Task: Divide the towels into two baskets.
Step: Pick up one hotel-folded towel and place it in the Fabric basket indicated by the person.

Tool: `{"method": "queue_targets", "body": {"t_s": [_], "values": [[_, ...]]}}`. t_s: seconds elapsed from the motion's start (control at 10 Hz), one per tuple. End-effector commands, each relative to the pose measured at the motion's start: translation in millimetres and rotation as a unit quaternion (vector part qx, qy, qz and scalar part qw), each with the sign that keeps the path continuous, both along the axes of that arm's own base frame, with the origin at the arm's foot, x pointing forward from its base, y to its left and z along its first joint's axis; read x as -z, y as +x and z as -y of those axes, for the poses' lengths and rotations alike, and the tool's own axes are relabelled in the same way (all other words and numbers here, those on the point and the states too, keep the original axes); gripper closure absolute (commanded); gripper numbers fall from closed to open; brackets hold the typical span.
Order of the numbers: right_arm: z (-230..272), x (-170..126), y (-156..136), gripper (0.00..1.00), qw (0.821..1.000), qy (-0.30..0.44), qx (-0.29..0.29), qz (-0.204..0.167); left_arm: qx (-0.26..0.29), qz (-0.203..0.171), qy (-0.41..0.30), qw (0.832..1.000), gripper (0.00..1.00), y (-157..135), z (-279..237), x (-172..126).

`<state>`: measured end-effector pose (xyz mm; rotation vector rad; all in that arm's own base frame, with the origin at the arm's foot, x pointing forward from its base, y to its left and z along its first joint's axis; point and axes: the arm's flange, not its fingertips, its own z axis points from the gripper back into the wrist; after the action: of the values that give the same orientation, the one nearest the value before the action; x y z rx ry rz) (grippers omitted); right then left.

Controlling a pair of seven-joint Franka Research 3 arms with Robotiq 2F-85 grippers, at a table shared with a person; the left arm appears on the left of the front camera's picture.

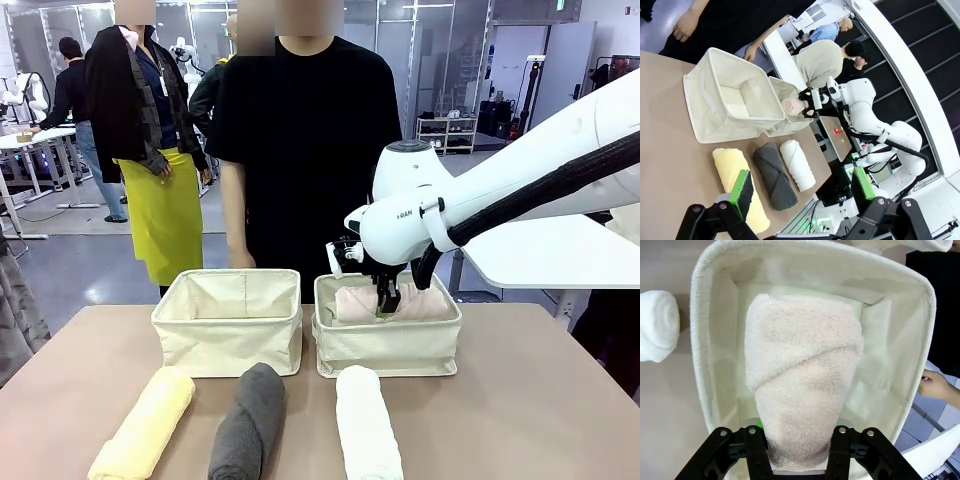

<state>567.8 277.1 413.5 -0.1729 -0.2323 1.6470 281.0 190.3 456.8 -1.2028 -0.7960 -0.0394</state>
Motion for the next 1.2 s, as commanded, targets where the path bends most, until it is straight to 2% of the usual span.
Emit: {"method": "queue_targets", "body": {"t_s": [0.0, 0.3, 1.1], "values": [[1.0, 2.3, 10.8, 0.48, 1.0, 0.015, -0.017, 0.015, 0.003, 0.008, -0.004, 1.0, 0.0, -3.1, -1.1, -2.1], [-1.3, 2.9, 12.3, 0.0, 1.0, 0.018, -0.014, 0.008, 0.003, 0.008, -0.004, 1.0, 0.0, -3.1, -1.1, -2.1], [-2.2, 4.6, 11.7, 0.0, 1.0, 0.013, -0.001, 0.007, 0.003, 0.008, -0.004, 1.0, 0.0, -3.1, -1.1, -2.1]]}}
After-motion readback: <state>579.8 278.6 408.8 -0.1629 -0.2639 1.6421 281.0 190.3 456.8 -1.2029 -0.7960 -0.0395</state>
